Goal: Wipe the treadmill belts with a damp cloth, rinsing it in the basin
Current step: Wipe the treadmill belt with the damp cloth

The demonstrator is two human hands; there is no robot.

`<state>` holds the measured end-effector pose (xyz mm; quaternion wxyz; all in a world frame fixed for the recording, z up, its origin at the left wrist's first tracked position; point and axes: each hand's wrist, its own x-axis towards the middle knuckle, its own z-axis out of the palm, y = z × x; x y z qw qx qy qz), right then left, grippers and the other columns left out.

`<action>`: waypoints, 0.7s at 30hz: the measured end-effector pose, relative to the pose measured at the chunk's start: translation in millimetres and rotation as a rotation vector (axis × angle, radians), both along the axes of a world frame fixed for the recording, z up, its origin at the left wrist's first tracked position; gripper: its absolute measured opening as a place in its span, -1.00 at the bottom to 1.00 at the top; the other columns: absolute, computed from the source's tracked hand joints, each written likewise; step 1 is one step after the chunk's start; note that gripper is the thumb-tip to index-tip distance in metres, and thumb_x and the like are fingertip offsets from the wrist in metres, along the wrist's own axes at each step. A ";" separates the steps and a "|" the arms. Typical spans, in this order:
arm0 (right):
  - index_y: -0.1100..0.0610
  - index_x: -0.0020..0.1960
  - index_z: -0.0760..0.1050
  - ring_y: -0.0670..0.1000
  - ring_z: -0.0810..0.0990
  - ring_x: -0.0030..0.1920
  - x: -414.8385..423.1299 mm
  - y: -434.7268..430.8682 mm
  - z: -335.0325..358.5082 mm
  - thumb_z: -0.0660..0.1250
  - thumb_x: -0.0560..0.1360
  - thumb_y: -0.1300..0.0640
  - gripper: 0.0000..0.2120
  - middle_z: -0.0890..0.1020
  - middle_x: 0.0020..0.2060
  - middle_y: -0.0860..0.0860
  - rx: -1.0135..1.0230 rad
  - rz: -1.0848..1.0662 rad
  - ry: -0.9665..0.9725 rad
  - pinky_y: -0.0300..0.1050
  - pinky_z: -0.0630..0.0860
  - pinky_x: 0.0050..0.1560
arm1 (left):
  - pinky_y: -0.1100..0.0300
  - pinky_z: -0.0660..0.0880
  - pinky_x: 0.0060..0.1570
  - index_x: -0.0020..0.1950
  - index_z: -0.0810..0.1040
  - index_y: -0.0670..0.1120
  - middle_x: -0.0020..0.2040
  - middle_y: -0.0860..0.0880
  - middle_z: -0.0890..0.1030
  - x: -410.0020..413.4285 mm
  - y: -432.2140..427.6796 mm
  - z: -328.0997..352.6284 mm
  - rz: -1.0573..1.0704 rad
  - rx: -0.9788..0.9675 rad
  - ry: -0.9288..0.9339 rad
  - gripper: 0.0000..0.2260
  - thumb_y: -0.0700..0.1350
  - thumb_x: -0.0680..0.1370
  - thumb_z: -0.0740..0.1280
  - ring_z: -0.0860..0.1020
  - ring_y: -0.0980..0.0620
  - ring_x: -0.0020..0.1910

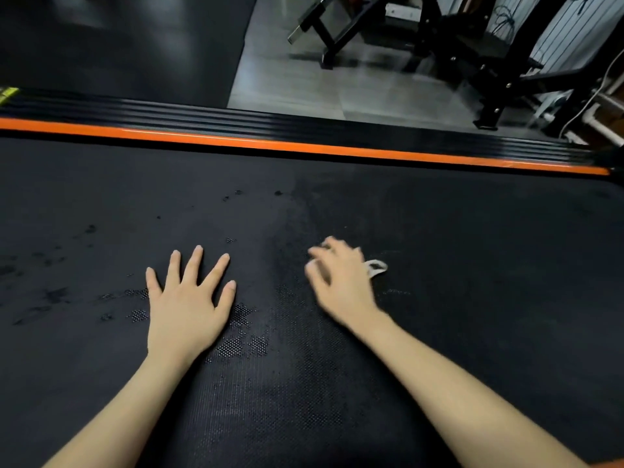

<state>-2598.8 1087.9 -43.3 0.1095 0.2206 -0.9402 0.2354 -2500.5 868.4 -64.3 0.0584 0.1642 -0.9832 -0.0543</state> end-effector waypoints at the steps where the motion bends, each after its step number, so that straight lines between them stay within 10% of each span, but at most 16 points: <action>1: 0.09 0.14 0.58 0.25 0.46 0.25 20.7 -5.4 -3.1 0.19 0.47 -0.12 -0.60 0.53 0.22 0.20 0.029 0.130 -0.020 0.28 0.25 0.29 | -0.23 -0.06 0.42 0.48 0.24 0.19 0.52 -0.06 0.22 0.7 -0.7 0.4 -0.003 0.002 -0.007 -0.44 0.27 0.53 -0.16 0.09 -0.17 0.51; 5: 0.03 0.22 0.53 0.22 0.37 0.35 12.3 32.1 0.1 0.28 0.46 -0.08 -0.63 0.44 0.33 0.16 0.168 0.430 0.011 0.26 0.14 0.39 | -0.20 -0.11 0.43 0.49 0.21 0.22 0.54 -0.03 0.17 1.1 -2.0 5.6 -0.002 0.034 -0.012 -0.41 0.30 0.50 -0.19 0.04 -0.14 0.53; 13: 0.13 0.18 0.54 0.23 0.39 0.28 -93.1 24.3 -0.5 0.24 0.52 0.02 -0.70 0.45 0.26 0.21 0.109 -0.366 -0.051 0.27 0.22 0.31 | -0.28 -0.07 0.40 0.45 0.34 0.13 0.49 -0.13 0.28 -39.8 -25.2 28.5 -0.042 -0.025 0.031 -0.37 0.27 0.48 -0.17 0.15 -0.22 0.49; 16: 0.13 0.06 0.55 0.28 0.50 0.12 -57.0 -36.0 -4.2 0.15 0.44 -0.04 -0.65 0.53 0.10 0.22 0.066 -0.034 0.062 0.22 0.40 0.11 | -0.31 -0.09 0.40 0.48 0.28 0.14 0.52 -0.06 0.24 -59.5 -39.1 24.0 -0.043 -0.053 -0.017 -0.35 0.28 0.48 -0.22 0.10 -0.21 0.50; 21: 0.10 0.23 0.46 0.19 0.41 0.30 -37.7 -47.5 -8.9 0.28 0.45 -0.01 -0.62 0.47 0.26 0.18 0.126 0.469 0.105 0.22 0.24 0.37 | -0.22 -0.07 0.44 0.53 0.19 0.05 0.54 0.02 0.18 -62.7 -42.6 4.2 0.001 0.019 0.002 -0.31 0.27 0.48 -0.25 0.06 -0.10 0.53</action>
